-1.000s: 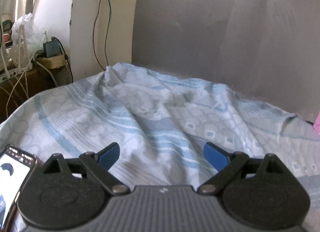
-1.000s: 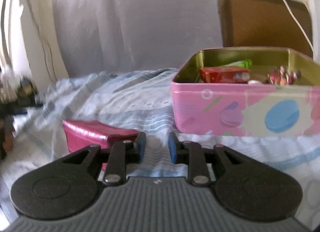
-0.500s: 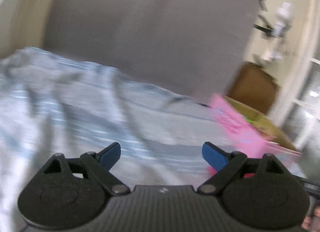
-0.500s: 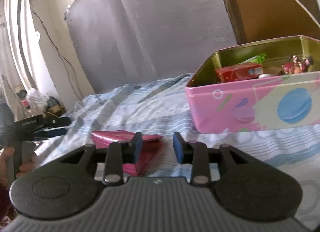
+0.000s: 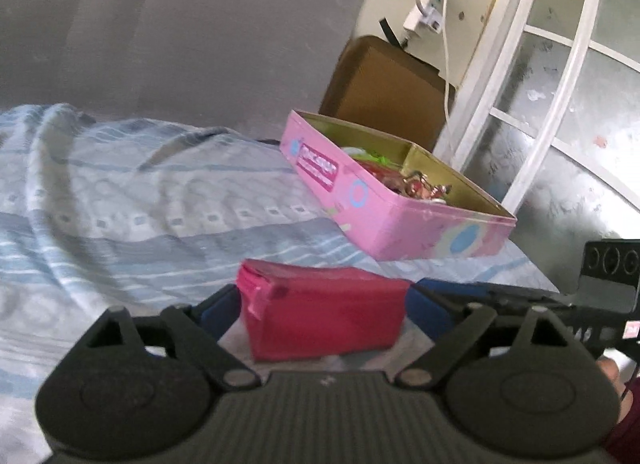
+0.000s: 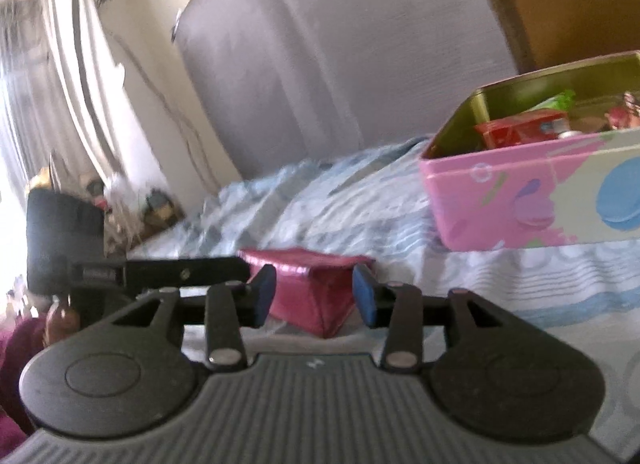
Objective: Organize rigid objects
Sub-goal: 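Grasp the pink wallet with the left gripper while the right gripper releases it, then lower the pink wallet into the pink tin and open the left gripper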
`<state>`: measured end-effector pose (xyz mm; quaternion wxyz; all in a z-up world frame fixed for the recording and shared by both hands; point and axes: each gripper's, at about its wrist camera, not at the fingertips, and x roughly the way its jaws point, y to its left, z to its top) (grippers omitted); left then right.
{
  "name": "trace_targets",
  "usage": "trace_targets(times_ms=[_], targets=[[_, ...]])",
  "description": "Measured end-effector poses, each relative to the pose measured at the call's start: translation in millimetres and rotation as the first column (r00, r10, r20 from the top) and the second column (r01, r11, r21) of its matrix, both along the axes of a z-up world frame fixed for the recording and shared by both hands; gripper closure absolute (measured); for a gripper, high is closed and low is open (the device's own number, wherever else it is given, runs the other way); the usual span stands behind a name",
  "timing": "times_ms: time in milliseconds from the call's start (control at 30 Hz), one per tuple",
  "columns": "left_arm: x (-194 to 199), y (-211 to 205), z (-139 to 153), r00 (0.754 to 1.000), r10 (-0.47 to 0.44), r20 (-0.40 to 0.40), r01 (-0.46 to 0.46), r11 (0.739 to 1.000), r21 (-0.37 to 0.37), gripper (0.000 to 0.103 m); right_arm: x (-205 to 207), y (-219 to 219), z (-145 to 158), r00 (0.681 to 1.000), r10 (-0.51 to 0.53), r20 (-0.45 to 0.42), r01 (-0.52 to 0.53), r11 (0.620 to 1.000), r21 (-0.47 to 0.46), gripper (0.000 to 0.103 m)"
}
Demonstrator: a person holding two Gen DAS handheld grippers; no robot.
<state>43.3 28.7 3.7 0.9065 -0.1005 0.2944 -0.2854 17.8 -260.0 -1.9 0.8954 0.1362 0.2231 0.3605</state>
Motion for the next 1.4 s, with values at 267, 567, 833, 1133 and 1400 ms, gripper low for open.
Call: trace_targets(times_ms=[267,567,833,1133,1400], targets=[[4.2,-15.7,5.9,1.000,-0.004,0.002,0.004,1.000,0.012,0.038,-4.5,30.5,3.0,0.999,-0.025,0.045,0.032,0.985,-0.172,0.074],[8.6,-43.6,58.3,0.991,-0.035,0.132,0.037,0.999,-0.016,0.037,-17.8,3.5,43.8,0.968,-0.104,0.228,0.131,0.985,-0.110,0.073],[38.8,-104.3,82.9,0.975,-0.113,0.193,0.115,0.993,0.000,0.036,-7.7,-45.7,63.3,0.929,-0.215,0.302,0.251,0.964,-0.087,0.072],[85.2,-171.8,70.5,0.971,-0.180,0.155,0.178,0.984,0.026,0.036,18.9,-95.1,54.3,0.903,-0.320,0.287,0.359,0.929,-0.091,0.070],[132.8,-212.2,51.0,0.979,-0.170,0.115,0.156,0.980,0.120,0.034,66.3,-116.5,43.1,0.905,-0.362,0.222,0.401,0.900,-0.172,0.067]])
